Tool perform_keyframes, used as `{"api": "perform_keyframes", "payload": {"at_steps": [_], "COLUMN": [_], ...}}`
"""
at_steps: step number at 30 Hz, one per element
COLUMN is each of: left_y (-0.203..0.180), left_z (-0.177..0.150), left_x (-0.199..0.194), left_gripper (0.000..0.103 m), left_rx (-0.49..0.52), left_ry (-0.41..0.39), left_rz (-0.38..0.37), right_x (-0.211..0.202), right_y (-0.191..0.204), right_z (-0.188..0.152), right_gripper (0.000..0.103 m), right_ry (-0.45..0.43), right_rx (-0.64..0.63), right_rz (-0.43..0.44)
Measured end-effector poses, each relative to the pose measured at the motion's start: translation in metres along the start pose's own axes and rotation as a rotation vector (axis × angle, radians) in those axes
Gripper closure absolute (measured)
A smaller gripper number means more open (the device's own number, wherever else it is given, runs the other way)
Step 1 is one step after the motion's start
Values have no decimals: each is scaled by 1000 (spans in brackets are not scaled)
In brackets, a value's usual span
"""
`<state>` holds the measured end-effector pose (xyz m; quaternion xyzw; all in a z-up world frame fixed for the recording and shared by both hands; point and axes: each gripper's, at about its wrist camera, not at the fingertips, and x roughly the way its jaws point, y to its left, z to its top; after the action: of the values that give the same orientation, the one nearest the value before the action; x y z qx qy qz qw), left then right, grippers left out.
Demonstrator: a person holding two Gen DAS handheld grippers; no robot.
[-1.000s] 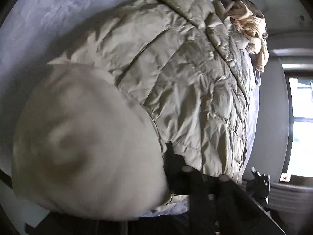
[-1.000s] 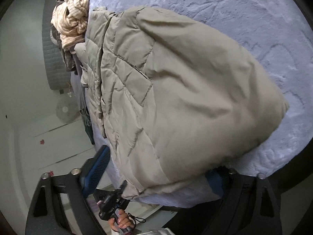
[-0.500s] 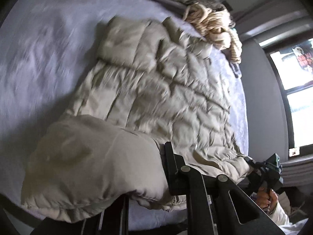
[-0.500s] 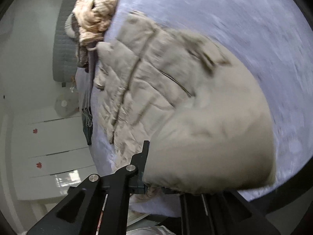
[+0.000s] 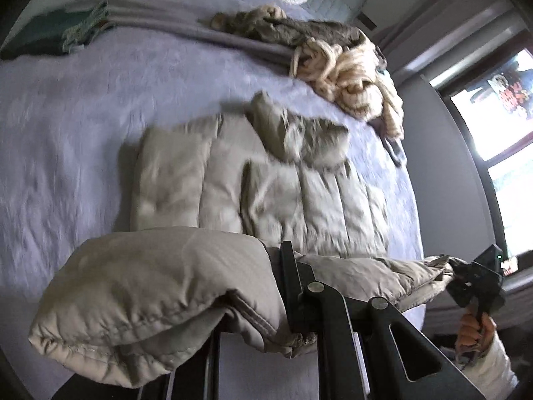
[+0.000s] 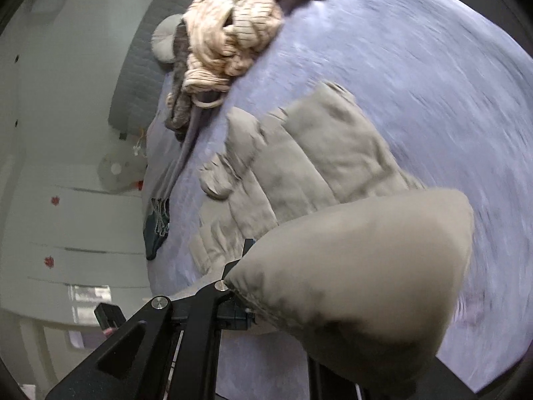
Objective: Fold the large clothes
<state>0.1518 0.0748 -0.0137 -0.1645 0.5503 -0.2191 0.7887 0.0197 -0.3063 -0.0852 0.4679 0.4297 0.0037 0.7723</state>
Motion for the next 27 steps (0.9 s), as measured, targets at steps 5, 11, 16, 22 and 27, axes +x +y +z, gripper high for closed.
{"api": "perform_keyframes", "payload": {"at_steps": [5, 11, 16, 22, 27], "left_y": [-7, 6, 25, 41, 45], "left_z": [46, 89, 102, 107, 107], "left_x": [17, 79, 129, 185, 205], "left_gripper": [87, 86, 86, 86, 86], "left_rx": [0, -12, -47, -37, -56], "left_ry": [-64, -28, 35, 90, 94], "left_rz": [57, 166, 228, 297, 330], "right_x": [35, 95, 145, 193, 214], "right_y": [27, 33, 13, -15, -28], "right_z": [64, 122, 144, 153, 157], "right_gripper": [94, 94, 94, 94, 94], "right_ry": [31, 82, 113, 152, 159], "right_rx": [-84, -79, -46, -6, 18], "right_rz": [-2, -76, -138, -202, -216]}}
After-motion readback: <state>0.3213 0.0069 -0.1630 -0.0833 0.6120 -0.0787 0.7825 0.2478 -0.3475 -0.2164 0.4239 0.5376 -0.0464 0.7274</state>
